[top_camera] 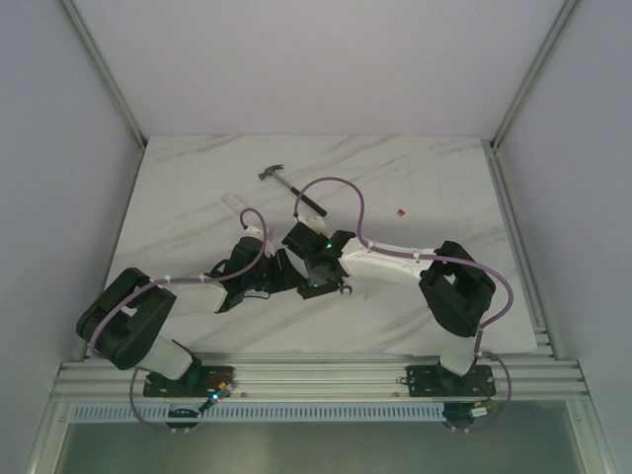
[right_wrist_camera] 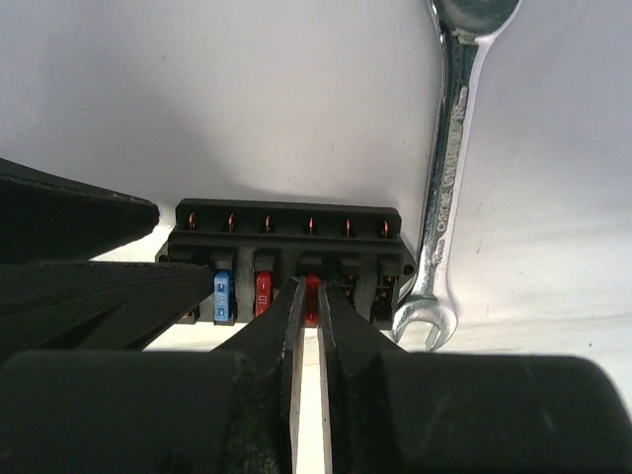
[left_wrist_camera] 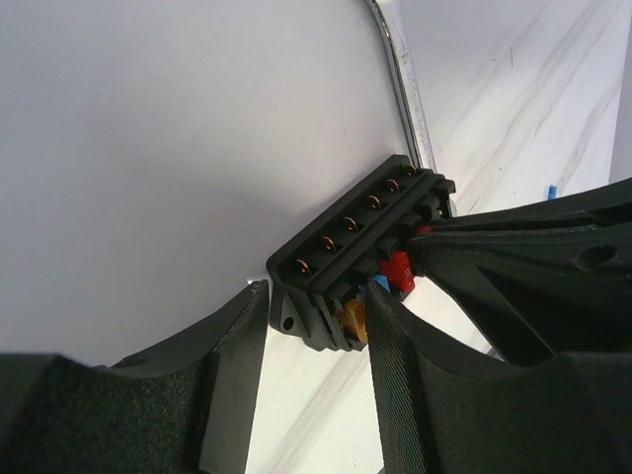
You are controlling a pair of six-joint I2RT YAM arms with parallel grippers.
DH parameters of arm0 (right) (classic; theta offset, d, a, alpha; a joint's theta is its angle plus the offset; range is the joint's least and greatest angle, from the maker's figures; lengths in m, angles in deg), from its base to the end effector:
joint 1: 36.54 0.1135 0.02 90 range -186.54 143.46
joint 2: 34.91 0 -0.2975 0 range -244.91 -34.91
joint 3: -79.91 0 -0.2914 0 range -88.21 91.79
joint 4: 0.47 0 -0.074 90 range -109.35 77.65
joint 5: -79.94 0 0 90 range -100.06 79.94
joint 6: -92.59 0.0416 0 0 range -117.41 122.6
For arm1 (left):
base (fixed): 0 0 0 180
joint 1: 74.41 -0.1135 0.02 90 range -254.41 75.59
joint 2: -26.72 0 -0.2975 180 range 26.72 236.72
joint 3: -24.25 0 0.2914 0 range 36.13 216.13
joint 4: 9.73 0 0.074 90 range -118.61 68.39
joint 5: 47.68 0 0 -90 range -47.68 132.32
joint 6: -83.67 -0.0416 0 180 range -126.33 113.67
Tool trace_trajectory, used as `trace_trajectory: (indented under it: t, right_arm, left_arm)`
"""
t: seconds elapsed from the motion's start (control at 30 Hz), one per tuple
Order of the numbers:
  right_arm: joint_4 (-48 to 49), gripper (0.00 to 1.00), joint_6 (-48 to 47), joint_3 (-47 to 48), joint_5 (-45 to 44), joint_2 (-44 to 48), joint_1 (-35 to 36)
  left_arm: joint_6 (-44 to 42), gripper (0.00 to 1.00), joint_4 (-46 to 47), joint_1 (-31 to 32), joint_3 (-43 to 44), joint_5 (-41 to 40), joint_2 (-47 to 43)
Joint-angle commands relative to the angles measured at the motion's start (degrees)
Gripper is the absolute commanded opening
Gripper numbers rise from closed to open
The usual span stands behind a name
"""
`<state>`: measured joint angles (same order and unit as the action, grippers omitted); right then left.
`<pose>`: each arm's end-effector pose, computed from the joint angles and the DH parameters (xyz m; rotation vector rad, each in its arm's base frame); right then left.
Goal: Snap on the fuse box
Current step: Install the fuse at the fuse box base.
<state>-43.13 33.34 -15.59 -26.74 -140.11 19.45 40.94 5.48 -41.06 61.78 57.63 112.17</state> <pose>0.2457 0.3428 0.1958 -0.4808 2.5613 0.1459 0.2343 -0.1673 0.1321 -0.1123 2.3278 -1.0596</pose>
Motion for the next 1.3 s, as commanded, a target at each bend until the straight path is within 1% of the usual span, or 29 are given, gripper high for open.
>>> trace_trajectory:
  t: [0.0,0.07,0.13,0.27,0.3,0.37,0.5,0.6,0.87,1.1,1.27]
  right_arm:
    - [-11.17,0.16,2.76,0.37,3.3,-0.85,0.2]
    - [-11.79,0.24,2.89,1.71,3.85,0.07,0.18]
    - [-12.18,0.29,3.05,3.08,4.49,0.91,0.17]
    - [-13.18,0.42,4.29,5.41,4.36,1.76,0.04]
    - [-13.43,0.43,4.71,5.86,4.26,1.85,0.02]
    - [-13.86,0.43,5.7,6.47,4.29,2.07,-0.18]
    - [-13.93,0.42,8.4,6.89,4.37,2.72,-0.64]
    - [-13.46,0.38,9.66,6.71,3.91,2.97,-1.2]
    - [-10.69,0.29,10.28,7.5,7.47,0.82,-1.62]
    - [-9.99,0.26,10.71,8.43,9.29,-0.78,-1.59]
    - [-10.77,0.23,11.33,8.41,8.75,-2.16,-1.59]
  left_arm:
    - [-2.32,0.53,-5.93,-0.42,-1.48,-3.02,-0.9]
    - [-2.44,0.54,-6.3,-0.47,-1.41,-2.91,-1.8]
    - [-2.44,0.55,-6.83,-0.44,-1.22,-2.9,-2.77]
    - [-2.52,0.57,-8.48,-0.46,-1.0,-2.92,-3.97]
    - [-2.53,0.58,-8.74,-0.47,-1.04,-2.92,-3.97]
    - [-2.37,0.59,-9.16,-0.44,-1.04,-2.56,-5.95]
    - [-1.97,0.59,-9.25,-0.4,-0.72,-1.82,-6.18]
    - [-1.9,0.59,-9.25,-0.38,-0.35,-1.08,-5.92]
    - [-0.8,0.57,-9.15,-0.21,0.08,-0.07,-6.37]
    - [0.6,0.55,-8.58,0.08,0.25,0.38,-6.61]
    - [1.49,0.55,-7.98,0.32,-0.09,0.48,-6.83]
